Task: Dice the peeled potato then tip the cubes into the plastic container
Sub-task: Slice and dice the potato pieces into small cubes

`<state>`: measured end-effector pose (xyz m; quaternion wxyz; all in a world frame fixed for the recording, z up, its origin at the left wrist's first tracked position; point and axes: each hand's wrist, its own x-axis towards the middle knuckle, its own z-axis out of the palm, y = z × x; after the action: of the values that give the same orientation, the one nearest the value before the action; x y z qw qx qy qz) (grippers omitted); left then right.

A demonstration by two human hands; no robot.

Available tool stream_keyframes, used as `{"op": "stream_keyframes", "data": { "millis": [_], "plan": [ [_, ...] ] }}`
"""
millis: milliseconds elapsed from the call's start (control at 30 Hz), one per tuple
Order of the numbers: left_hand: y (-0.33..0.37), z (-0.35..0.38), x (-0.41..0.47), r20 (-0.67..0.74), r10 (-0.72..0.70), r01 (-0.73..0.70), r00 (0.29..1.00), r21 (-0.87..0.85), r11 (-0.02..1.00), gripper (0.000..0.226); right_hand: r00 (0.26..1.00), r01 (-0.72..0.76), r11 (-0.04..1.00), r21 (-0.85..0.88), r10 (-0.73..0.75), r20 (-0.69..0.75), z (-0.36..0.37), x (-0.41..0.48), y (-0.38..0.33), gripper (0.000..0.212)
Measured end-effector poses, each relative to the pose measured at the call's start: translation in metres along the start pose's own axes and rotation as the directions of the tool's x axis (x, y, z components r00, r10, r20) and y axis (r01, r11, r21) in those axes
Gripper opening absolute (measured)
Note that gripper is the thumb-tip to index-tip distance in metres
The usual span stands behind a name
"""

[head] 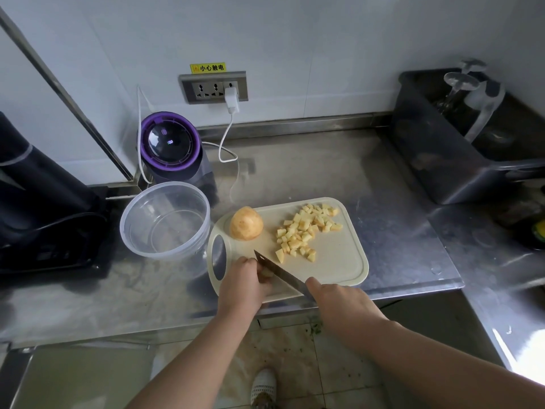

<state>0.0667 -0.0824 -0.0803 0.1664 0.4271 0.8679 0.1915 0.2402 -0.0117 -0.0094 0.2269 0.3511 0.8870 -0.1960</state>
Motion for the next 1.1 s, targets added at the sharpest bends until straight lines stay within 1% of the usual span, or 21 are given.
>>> {"op": "stream_keyframes", "data": {
  "millis": [133, 233, 333, 433, 533, 600, 633, 700, 767, 800, 867, 967, 1033, 1100],
  "plan": [
    [0.008, 0.003, 0.009, 0.001, 0.02, -0.02, 1.0, 0.019, 1.0, 0.023, 0.996, -0.074, 0.997, -0.015, 0.073, -0.05, -0.005, 0.001, 0.022, 0.035],
    [0.022, 0.008, 0.022, -0.006, 0.06, -0.06, 0.998, 0.006, 0.998, 0.022, 0.995, -0.078, 0.996, -0.032, 0.076, -0.069, -0.009, 0.0, 0.04, 0.033],
    [0.037, 0.015, 0.033, 0.028, 0.088, -0.087, 0.996, -0.023, 0.996, 0.021, 0.993, -0.078, 0.997, -0.009, 0.077, -0.088, -0.013, -0.001, 0.052, 0.026],
    [0.044, 0.016, 0.038, 0.092, 0.086, -0.074, 0.992, -0.13, 0.989, 0.02, 0.991, -0.072, 0.997, 0.013, 0.073, -0.111, -0.021, -0.006, 0.058, 0.017],
    [0.038, 0.003, 0.036, 0.134, 0.094, -0.063, 0.986, -0.218, 0.974, 0.023, 0.991, -0.041, 0.999, -0.014, 0.039, -0.126, -0.025, -0.006, 0.061, 0.012],
    [0.028, -0.015, 0.035, 0.109, 0.097, -0.069, 0.989, -0.236, 0.969, 0.021, 0.994, -0.004, 0.999, -0.054, -0.002, -0.107, -0.025, -0.003, 0.061, 0.016],
    [0.021, -0.025, 0.035, 0.065, 0.09, -0.072, 0.994, -0.238, 0.969, 0.018, 0.996, 0.013, 0.997, -0.079, -0.02, -0.087, -0.024, -0.001, 0.06, 0.019],
    [0.008, -0.044, 0.041, -0.071, 0.062, -0.076, 0.996, -0.217, 0.973, 0.017, 0.998, 0.04, 0.991, -0.132, -0.046, -0.045, -0.023, 0.004, 0.058, 0.027],
    [0.0, -0.059, 0.05, -0.182, 0.06, -0.094, 0.981, -0.18, 0.979, 0.024, 0.997, 0.063, 0.983, -0.17, -0.069, -0.025, -0.022, 0.009, 0.057, 0.033],
    [-0.002, -0.064, 0.056, -0.205, 0.071, -0.106, 0.976, -0.167, 0.98, 0.03, 0.997, 0.069, 0.98, -0.186, -0.074, -0.023, -0.022, 0.013, 0.057, 0.036],
    [0.002, -0.067, 0.065, -0.173, 0.069, -0.094, 0.982, -0.144, 0.985, 0.046, 0.997, 0.056, 0.976, -0.208, -0.064, -0.032, -0.024, 0.021, 0.058, 0.042],
    [0.011, -0.061, 0.078, -0.048, -0.025, 0.021, 0.999, -0.087, 0.996, 0.069, 0.998, 0.018, 0.973, -0.23, -0.032, -0.059, -0.028, 0.031, 0.063, 0.046],
    [0.013, -0.056, 0.085, -0.011, -0.078, 0.077, 0.997, -0.064, 0.995, 0.069, 0.997, -0.003, 0.97, -0.242, -0.015, -0.071, -0.029, 0.037, 0.067, 0.044],
    [0.013, -0.053, 0.09, -0.024, -0.087, 0.086, 0.996, -0.031, 0.996, 0.057, 0.997, -0.017, 0.971, -0.24, -0.003, -0.083, -0.031, 0.043, 0.07, 0.043]
  ]
}}
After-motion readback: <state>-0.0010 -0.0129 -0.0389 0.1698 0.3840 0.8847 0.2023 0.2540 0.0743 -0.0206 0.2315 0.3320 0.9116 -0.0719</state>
